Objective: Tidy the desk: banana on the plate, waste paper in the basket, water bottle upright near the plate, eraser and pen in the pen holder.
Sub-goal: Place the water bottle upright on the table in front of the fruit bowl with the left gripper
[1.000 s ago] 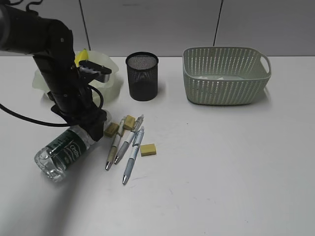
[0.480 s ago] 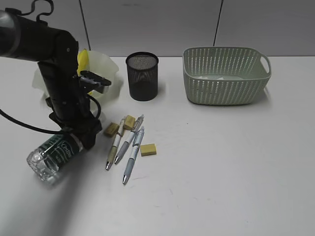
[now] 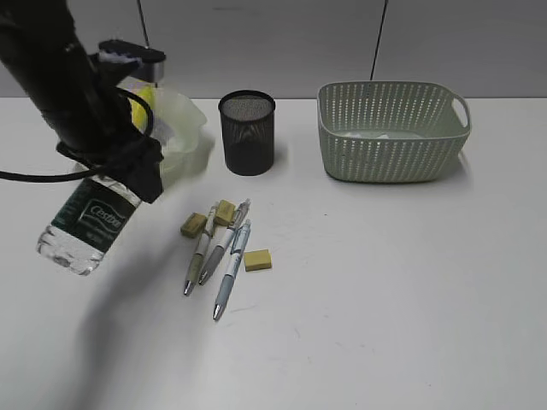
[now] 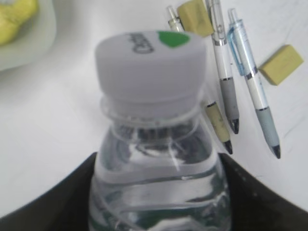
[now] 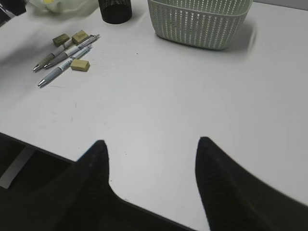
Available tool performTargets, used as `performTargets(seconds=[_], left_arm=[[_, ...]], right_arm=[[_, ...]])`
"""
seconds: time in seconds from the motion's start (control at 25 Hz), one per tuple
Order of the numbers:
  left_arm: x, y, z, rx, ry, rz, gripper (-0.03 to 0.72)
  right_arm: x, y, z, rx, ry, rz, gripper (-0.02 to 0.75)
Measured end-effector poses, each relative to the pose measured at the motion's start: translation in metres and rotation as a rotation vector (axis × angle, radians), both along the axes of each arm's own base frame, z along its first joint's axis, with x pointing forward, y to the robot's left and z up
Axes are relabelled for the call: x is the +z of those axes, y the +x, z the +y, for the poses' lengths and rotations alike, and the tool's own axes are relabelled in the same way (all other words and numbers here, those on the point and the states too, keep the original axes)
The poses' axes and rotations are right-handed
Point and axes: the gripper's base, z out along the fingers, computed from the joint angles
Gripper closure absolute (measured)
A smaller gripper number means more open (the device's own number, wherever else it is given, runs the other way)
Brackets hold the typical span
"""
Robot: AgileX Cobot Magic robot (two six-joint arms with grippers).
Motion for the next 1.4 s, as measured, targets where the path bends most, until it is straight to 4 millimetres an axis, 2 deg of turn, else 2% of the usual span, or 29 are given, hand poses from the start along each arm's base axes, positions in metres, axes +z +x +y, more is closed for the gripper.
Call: performTargets(seconds=[0.08,0.2,0.36,0.44,0.6,0.76,0.96,1.2,1.4], left_arm=[[0.019,-0.013,0.006,0.006,-0.034,-0.074,0.192],[0.032,-0.04,0.017,0.026,-0.09,-0.176,0.192],[0.03,-0.078,0.032,0.108,-0.226,-0.379,0.192],[0.021,-0.094,0.042,0.158,-0.278,-0.479,0.192],[0.005,-0.112,0.058,0.245,-0.342,-0.688,0.192],[-0.006,-0.112,0.064,0.284,-0.356,-0.834,0.192],[-0.018,-0.093,0.063,0.309,-0.354,-0.963,0.192],[-0.041,-0.077,0.058,0.365,-0.406,-1.029,0.192],[-0.058,-0.073,0.048,0.294,-0.473,-1.024,0.192]], right_arm=[[0.0,0.0,0.0,0.0,0.0,0.0,0.282],[0.0,0.0,0.0,0.0,0.0,0.0,0.282],[0.0,0.0,0.0,0.0,0.0,0.0,0.282],[0.0,0.0,0.0,0.0,0.0,0.0,0.282],[0.0,0.0,0.0,0.0,0.0,0.0,0.282],[0.0,0.0,0.0,0.0,0.0,0.0,0.282],[0.0,0.0,0.0,0.0,0.0,0.0,0.282],[0.0,0.0,0.0,0.0,0.0,0.0,0.282],[0.0,0.0,0.0,0.0,0.0,0.0,0.282]])
